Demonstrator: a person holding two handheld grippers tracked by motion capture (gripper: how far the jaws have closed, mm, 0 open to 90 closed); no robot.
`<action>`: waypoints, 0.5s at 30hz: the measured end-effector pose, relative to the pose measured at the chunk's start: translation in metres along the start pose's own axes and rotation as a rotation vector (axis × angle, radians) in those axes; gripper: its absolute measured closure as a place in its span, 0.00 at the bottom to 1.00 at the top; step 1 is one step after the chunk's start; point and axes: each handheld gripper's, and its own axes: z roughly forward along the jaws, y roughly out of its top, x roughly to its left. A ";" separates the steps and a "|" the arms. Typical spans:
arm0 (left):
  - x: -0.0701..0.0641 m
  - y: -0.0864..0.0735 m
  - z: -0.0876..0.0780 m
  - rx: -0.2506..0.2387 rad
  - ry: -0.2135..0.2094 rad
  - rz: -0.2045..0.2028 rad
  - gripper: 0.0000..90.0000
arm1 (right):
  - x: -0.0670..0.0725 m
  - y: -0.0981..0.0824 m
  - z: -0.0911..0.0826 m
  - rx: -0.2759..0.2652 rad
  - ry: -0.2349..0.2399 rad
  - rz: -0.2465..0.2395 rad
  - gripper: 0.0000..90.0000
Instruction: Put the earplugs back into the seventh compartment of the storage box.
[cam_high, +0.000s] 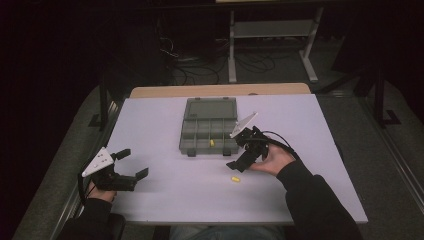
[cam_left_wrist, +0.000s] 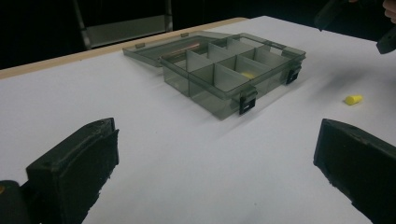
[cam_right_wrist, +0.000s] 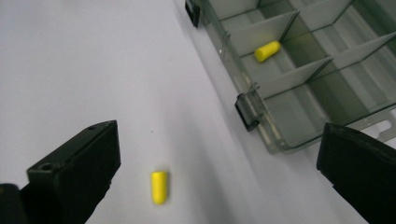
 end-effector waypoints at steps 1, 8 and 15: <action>0.000 0.000 0.000 0.000 0.000 0.000 0.00 | 0.000 -0.002 0.001 0.001 0.003 -0.002 0.00; 0.000 0.000 0.000 0.002 -0.002 0.001 0.00 | 0.009 -0.015 0.010 0.027 0.024 0.000 0.00; 0.000 0.000 0.000 0.004 -0.001 0.003 0.00 | 0.016 -0.025 0.019 0.056 0.043 -0.015 0.01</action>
